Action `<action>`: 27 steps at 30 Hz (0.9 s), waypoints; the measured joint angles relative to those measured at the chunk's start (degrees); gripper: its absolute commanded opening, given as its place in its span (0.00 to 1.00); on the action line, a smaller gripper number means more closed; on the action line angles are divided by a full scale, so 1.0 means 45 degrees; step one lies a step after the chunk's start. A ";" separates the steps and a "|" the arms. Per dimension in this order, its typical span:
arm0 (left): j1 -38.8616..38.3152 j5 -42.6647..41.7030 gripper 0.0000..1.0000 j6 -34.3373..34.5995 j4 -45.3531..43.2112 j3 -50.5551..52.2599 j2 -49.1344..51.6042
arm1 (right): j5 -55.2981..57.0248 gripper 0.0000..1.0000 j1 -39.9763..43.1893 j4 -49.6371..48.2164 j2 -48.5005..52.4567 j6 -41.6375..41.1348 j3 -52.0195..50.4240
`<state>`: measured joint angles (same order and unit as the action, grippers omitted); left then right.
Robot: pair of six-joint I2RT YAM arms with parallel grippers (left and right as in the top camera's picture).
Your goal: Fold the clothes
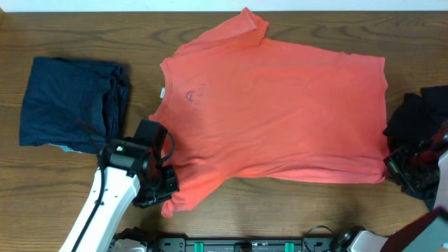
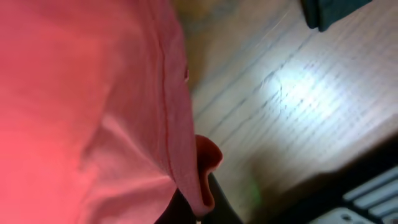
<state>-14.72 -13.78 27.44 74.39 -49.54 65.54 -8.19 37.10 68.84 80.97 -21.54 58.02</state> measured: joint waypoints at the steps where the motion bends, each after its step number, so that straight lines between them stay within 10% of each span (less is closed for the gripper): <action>1: 0.0000 0.0005 0.06 0.0005 0.0277 -0.0160 -0.0136 | -0.0034 0.01 -0.0107 0.0325 -0.0291 0.0107 0.0282; 11: 0.0000 0.0879 0.06 -0.0092 0.2113 -0.3157 -0.0850 | -0.0228 0.01 -0.0350 0.1350 -0.1103 0.0607 0.1166; 27: 0.0000 0.1413 0.06 -0.1433 -0.2715 -0.3322 0.1263 | -0.2521 0.01 -0.0792 -0.3750 -0.0763 0.0010 0.1166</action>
<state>-14.72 -7.42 20.99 62.17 -64.49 71.22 -19.53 33.54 51.96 77.54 -21.50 63.26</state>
